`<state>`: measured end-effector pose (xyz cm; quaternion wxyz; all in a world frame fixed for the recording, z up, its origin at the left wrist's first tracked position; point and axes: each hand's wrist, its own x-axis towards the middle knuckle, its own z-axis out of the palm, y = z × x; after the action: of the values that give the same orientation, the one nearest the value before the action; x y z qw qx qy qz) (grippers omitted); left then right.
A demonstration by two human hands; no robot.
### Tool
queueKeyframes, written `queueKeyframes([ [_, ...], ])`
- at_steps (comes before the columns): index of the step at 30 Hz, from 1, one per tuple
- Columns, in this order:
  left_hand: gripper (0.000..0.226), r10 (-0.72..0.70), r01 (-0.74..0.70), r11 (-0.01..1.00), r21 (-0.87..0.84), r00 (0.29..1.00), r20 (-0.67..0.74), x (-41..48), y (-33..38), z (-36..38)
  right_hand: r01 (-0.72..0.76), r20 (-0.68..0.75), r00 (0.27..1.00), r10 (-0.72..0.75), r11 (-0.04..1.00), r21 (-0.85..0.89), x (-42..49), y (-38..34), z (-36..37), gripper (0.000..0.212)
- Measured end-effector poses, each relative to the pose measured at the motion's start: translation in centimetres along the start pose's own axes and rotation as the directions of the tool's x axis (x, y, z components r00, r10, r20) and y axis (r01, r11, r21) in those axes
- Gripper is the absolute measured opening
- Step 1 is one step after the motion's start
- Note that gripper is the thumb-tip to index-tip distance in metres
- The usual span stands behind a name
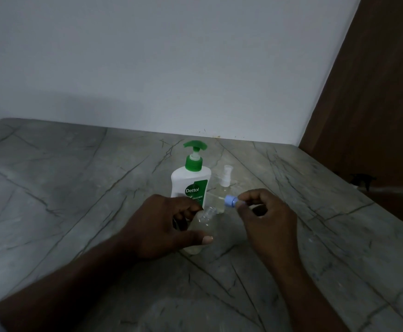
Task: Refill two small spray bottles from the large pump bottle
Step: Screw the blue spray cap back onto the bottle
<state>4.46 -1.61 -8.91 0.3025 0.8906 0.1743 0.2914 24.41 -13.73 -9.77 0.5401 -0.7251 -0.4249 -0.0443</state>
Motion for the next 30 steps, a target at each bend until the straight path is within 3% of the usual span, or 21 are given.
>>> queueKeyframes([
  [3,0.052,-0.006,0.006,1.000,0.014,1.000,-0.003,0.0,-0.1,-0.1,-0.040,-0.027,0.998,0.054,0.927,0.373,0.2,-0.5,-0.6,0.013],
  [5,0.053,-0.016,0.016,1.000,0.012,1.000,-0.010,0.0,-0.2,-0.1,-0.045,-0.042,0.996,0.077,0.859,0.510,0.2,-0.6,-0.8,0.013],
  [14,0.062,-0.039,0.039,0.999,0.033,0.999,0.000,0.0,0.0,-0.2,0.103,-0.290,0.948,0.130,0.738,0.667,0.8,-0.3,-1.5,0.014],
  [19,0.060,-0.037,0.037,0.999,0.023,0.999,-0.003,-0.1,0.0,-0.2,0.039,-0.215,0.959,0.187,0.659,0.751,0.9,-0.3,-1.3,0.009],
  [30,0.060,-0.049,0.048,0.998,0.039,0.999,0.009,0.0,0.1,-0.2,0.058,-0.181,0.976,0.123,0.654,0.754,0.6,-0.7,-1.3,0.007],
])
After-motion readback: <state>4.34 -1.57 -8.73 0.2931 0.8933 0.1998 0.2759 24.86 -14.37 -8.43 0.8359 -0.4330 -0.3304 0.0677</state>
